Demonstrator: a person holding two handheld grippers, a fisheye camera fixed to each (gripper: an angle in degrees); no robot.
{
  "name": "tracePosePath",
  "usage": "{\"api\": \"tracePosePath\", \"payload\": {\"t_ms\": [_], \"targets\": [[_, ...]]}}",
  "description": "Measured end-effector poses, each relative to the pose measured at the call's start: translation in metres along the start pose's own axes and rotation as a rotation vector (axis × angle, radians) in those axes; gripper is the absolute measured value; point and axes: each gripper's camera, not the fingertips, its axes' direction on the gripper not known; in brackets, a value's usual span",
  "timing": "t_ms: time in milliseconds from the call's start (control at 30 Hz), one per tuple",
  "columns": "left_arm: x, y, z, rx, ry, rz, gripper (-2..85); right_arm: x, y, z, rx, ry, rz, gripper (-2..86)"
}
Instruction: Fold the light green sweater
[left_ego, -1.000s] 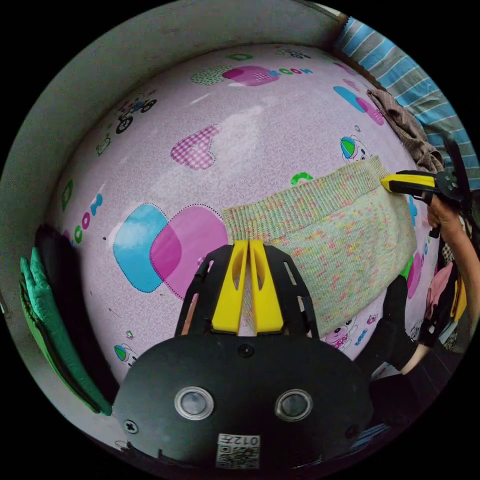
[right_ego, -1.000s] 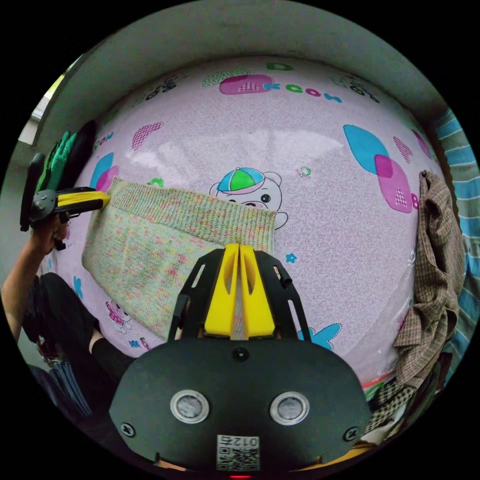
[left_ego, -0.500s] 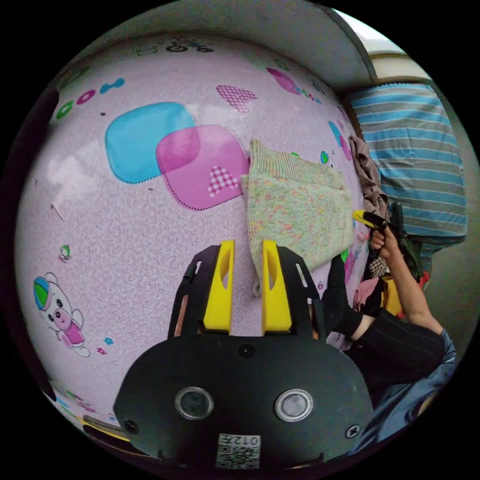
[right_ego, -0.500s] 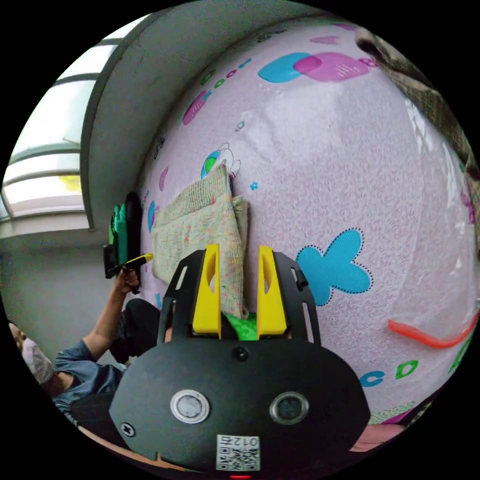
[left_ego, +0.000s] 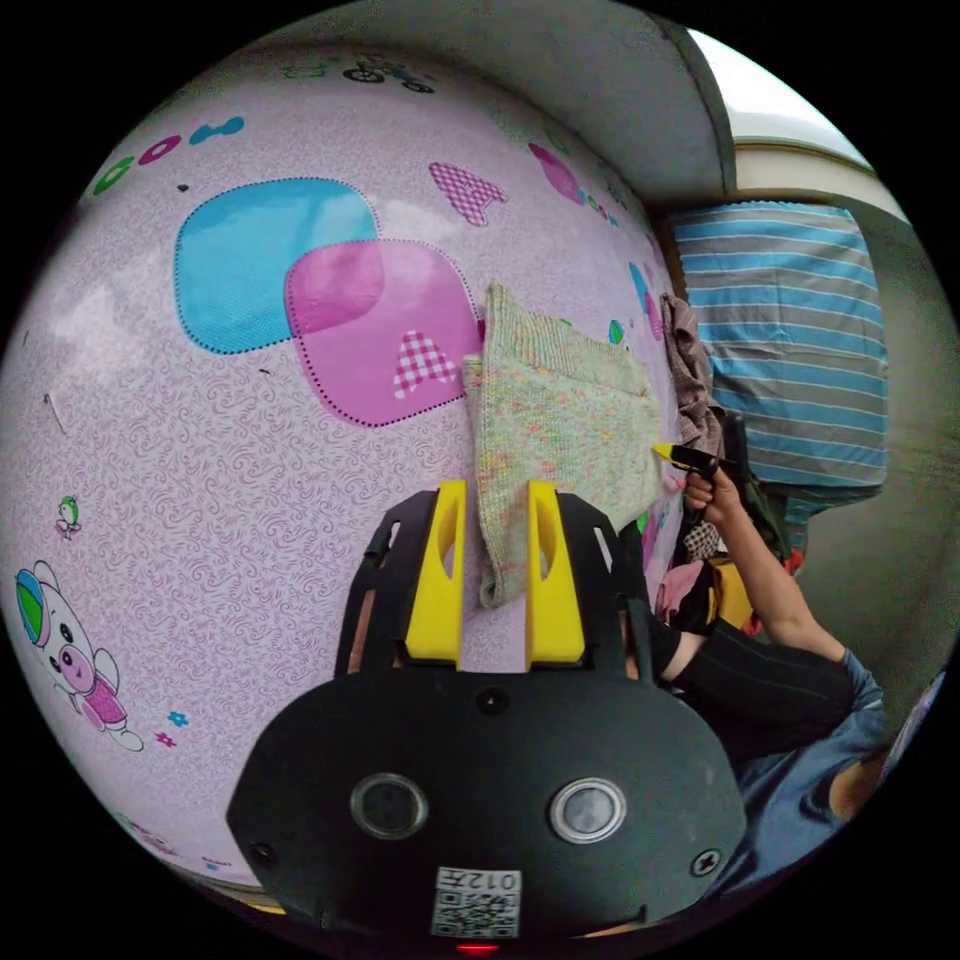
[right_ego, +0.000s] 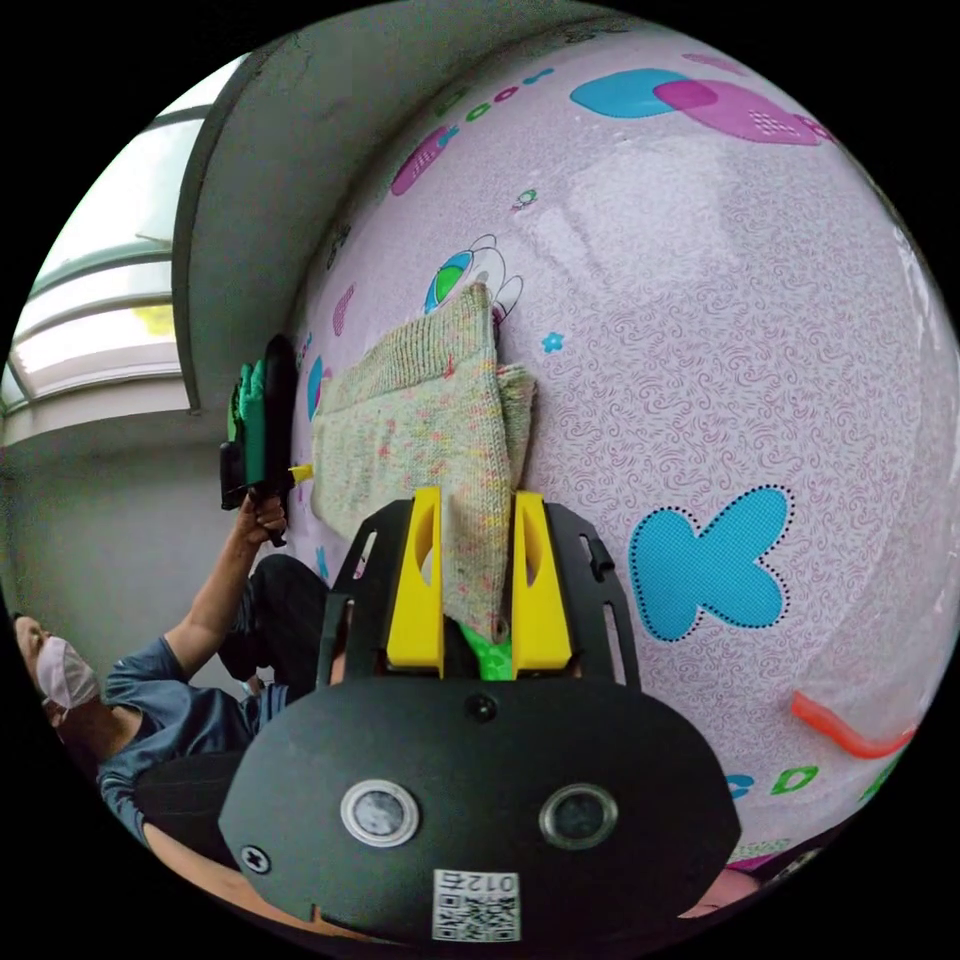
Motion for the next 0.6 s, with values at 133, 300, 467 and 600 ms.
{"api": "tracePosePath", "payload": {"t_ms": [133, 300, 467, 600], "targets": [[-0.013, 0.002, 0.006, -0.005, -0.008, -0.003, 8.8, 0.006, -0.003, 0.004, 0.003, 0.002, 0.004, 9.9], [-0.014, 0.000, 0.026, -0.011, -0.020, 0.006, 7.9, 0.006, -0.005, 0.009, 0.014, 0.023, 0.000, 9.4], [-0.019, 0.005, 0.035, -0.014, -0.038, 0.017, 7.0, 0.007, -0.007, 0.013, 0.042, -0.001, 0.008, 8.0], [-0.018, 0.015, 0.042, -0.003, -0.073, 0.050, 6.6, -0.003, -0.009, 0.020, 0.037, 0.039, -0.014, 5.7]]}}
